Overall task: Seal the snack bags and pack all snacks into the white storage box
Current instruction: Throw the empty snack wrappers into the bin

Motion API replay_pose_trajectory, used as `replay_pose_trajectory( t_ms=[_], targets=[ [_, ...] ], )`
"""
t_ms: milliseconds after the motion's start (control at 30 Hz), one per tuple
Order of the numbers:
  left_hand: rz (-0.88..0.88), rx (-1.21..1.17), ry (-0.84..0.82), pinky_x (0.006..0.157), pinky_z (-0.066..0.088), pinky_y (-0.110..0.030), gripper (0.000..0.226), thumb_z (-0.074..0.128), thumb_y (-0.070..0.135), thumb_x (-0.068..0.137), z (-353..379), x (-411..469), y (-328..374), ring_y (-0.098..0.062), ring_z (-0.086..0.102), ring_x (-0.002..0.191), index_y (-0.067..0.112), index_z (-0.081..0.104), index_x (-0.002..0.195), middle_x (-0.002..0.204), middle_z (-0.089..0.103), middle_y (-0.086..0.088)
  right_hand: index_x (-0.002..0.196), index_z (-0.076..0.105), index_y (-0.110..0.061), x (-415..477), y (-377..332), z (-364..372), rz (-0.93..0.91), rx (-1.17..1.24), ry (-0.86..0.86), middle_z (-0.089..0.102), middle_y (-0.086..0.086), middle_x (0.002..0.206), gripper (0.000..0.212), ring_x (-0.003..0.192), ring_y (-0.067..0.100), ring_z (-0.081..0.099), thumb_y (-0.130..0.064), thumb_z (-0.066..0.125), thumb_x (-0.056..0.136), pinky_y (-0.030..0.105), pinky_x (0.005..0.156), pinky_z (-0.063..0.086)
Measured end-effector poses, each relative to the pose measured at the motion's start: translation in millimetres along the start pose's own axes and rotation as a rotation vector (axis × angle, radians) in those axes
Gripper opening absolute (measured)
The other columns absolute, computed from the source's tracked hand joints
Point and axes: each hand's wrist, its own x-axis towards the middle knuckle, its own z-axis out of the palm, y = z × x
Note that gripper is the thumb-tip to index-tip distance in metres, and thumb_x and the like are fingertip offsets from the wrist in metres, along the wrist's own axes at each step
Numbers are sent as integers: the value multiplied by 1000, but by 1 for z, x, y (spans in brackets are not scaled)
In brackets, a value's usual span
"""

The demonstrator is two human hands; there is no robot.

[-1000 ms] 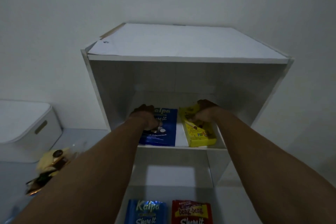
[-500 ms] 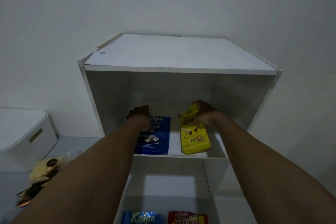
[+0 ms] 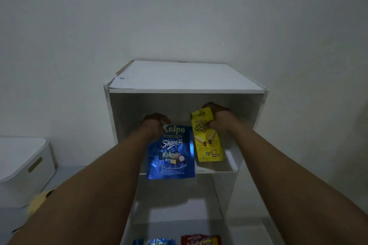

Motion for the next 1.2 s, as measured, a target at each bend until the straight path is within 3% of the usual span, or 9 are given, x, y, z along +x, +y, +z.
replay_pose_trajectory(
  t_ms=[233,333,467,667,833,967,1200],
  targets=[
    [98,-151,-42,97,51,-34,43,77,9,80,-32,-46,18,-24,60,114,16,67,121,129,63,-5,136,49,-23,-70,-30,-11,53,-83,89,61,9,126,67,110,28,60,-13,78,76,27,77,44],
    [169,-160,-49,92,49,-32,42,72,7,84,-44,-78,22,-24,61,112,14,65,125,127,64,-8,137,47,-24,-115,-41,-11,113,-72,153,59,10,128,67,111,29,59,-12,75,77,31,80,48],
    [269,-217,-80,74,46,-30,39,66,0,87,-48,-118,27,-22,62,99,11,65,125,123,65,-13,136,47,-24,-182,-54,-9,210,-108,243,58,13,126,64,111,32,57,-12,72,78,35,82,50],
    [417,-251,-150,76,49,-28,38,67,3,87,-38,-175,52,-22,63,102,14,67,123,121,67,-10,137,46,-26,-292,-61,-7,399,-150,367,50,13,118,54,107,33,56,-15,62,86,35,82,47],
    [563,-305,-233,81,41,-23,37,69,7,87,-11,-220,97,-23,60,112,12,67,124,123,66,-10,137,44,-30,-377,-51,0,554,-163,454,46,9,116,50,104,32,57,-17,58,90,33,81,46],
    [643,-340,-311,86,43,-23,35,70,9,87,29,-247,137,-24,60,114,14,68,122,126,65,-9,137,44,-32,-439,-27,4,695,-183,484,47,8,118,54,108,32,55,-17,60,89,35,86,45],
    [670,-357,-441,85,46,-23,35,67,8,89,132,-287,190,-25,61,111,15,68,123,125,66,-12,135,51,-30,-522,46,27,874,-256,547,54,12,117,53,113,37,46,-11,60,86,43,91,43]
  ],
)
